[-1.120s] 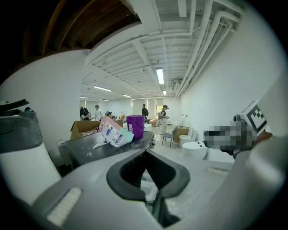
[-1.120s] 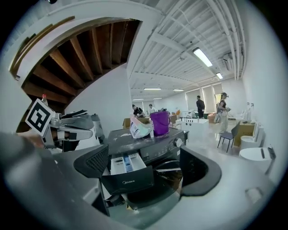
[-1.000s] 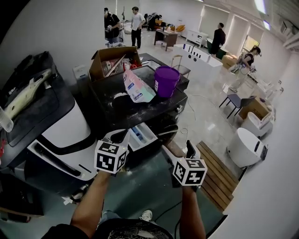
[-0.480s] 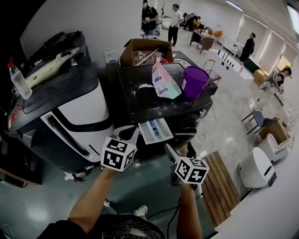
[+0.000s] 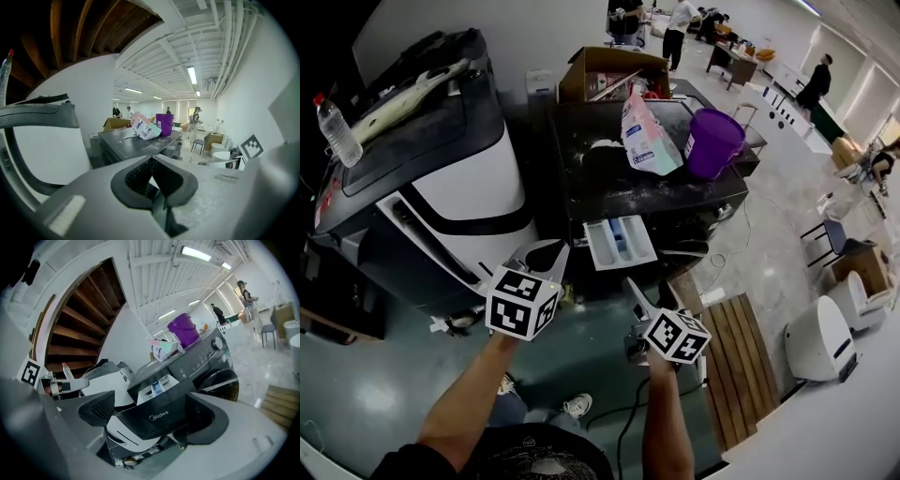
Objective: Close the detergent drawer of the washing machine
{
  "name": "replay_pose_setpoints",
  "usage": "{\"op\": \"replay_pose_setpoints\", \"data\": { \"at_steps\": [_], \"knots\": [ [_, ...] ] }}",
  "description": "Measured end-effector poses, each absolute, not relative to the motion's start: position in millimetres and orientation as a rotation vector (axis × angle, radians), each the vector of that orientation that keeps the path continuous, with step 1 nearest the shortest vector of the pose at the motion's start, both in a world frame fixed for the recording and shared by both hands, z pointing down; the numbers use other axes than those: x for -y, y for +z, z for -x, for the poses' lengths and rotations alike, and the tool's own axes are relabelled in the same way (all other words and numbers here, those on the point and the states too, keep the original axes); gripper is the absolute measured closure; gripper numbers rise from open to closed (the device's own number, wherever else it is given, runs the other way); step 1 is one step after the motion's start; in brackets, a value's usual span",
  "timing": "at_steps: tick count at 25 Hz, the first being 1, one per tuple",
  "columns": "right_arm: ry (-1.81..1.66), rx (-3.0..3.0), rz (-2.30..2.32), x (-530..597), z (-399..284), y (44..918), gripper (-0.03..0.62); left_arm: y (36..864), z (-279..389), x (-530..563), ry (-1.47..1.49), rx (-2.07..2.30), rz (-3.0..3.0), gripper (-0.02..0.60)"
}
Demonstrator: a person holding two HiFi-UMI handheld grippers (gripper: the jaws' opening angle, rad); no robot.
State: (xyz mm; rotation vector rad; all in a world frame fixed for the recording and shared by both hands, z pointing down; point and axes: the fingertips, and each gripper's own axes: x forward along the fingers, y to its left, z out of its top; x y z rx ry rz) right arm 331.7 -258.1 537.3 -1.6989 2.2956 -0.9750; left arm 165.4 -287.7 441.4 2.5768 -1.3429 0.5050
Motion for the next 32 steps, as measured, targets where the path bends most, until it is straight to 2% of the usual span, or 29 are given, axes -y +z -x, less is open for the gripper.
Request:
{"op": "replay_pose_setpoints", "data": {
  "at_steps": [11, 32],
  "knots": [
    [-1.159, -2.189, 1.528, 267, -317, 597, 0.132, 456, -162, 286, 0.496, 1.368, -2.539, 0.581],
    [-1.341, -1.765, 1.076, 284, -305, 623, 0.178, 458, -153, 291, 0.566, 1.395, -2.527, 0.581]
  ]
}}
